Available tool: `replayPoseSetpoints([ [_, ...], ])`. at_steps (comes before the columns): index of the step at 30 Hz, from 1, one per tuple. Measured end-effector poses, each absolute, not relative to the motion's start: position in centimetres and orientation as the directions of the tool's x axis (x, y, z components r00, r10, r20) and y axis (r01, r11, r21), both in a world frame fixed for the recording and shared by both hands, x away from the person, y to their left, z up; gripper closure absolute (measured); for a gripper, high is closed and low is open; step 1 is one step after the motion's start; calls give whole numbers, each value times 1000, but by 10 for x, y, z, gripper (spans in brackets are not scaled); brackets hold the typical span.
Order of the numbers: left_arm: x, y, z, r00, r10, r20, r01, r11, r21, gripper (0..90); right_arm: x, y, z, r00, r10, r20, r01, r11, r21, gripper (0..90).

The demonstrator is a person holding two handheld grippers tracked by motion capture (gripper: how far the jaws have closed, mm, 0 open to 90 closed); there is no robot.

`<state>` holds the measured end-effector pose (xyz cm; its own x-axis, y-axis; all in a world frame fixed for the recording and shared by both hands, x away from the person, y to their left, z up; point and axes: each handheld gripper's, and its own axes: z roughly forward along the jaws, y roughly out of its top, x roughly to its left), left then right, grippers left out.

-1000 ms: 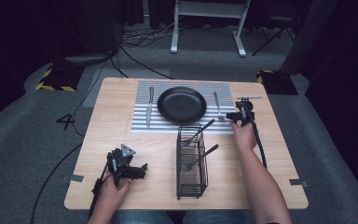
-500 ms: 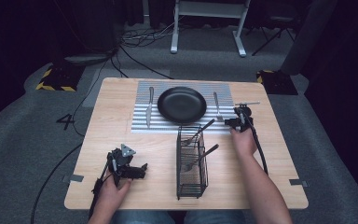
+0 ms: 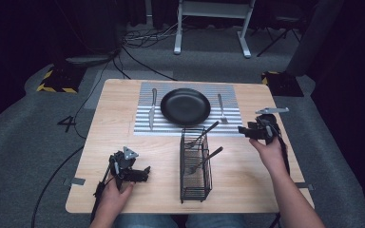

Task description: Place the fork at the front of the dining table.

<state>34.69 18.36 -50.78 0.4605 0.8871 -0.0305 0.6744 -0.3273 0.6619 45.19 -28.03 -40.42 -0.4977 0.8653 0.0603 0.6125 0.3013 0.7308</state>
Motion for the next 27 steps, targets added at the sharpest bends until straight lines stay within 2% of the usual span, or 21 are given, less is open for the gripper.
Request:
replayPoseSetpoints([
  [1,346,184,-508,459,888,-31,676,-326,661,4,436,-290,-400,-519,852,65,581,296,758,444],
  [8,345,184,-508,460,887,-31,676,-327,661,4,393,-323,-402,-532,843,79,567,286,772,417],
  [16,345,184,-508,459,888,-32,676,-326,661,4,361,-357,-417,-531,841,98,579,277,767,388],
  [20,346,183,-508,460,887,-31,675,-327,661,2,349,-375,-440,-514,849,122,603,257,755,382],
  [27,346,183,-508,460,887,-30,675,-327,661,2,342,-381,-479,-521,851,57,597,316,738,386],
])
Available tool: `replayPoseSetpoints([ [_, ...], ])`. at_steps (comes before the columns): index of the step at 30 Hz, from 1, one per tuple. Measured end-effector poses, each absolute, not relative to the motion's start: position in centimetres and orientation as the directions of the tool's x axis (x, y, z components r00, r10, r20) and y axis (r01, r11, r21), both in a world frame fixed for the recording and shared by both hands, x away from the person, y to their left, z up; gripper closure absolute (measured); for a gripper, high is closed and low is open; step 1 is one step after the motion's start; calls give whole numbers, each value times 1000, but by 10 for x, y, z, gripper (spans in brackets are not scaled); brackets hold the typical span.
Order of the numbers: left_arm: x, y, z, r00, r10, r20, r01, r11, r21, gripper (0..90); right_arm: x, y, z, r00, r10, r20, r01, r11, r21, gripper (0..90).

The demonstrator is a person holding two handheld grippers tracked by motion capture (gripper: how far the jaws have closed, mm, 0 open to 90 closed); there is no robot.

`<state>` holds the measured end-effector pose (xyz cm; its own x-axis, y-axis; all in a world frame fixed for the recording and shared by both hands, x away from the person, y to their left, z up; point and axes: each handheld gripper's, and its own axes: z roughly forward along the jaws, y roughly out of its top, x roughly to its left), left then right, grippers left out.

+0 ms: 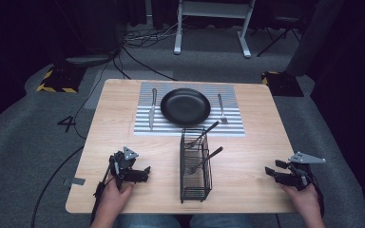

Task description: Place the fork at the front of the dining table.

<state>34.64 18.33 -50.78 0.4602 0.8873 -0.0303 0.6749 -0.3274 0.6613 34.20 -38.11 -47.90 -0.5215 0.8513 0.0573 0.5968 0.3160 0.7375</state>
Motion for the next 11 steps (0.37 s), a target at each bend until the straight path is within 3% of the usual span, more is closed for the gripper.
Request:
replayPoseSetpoints([
  [7,346,183,-508,460,888,-30,675,-327,662,3,343,-382,-504,-554,832,3,545,361,757,336],
  [8,346,183,-508,460,888,-31,675,-326,662,3,342,-381,-504,-554,832,-10,542,370,754,304],
  [9,346,183,-508,459,888,-31,675,-326,662,3,345,-380,-505,-514,857,-17,571,357,739,122],
  [11,346,183,-508,460,888,-31,675,-326,662,3,348,-381,-505,-469,883,-10,607,330,723,63],
])
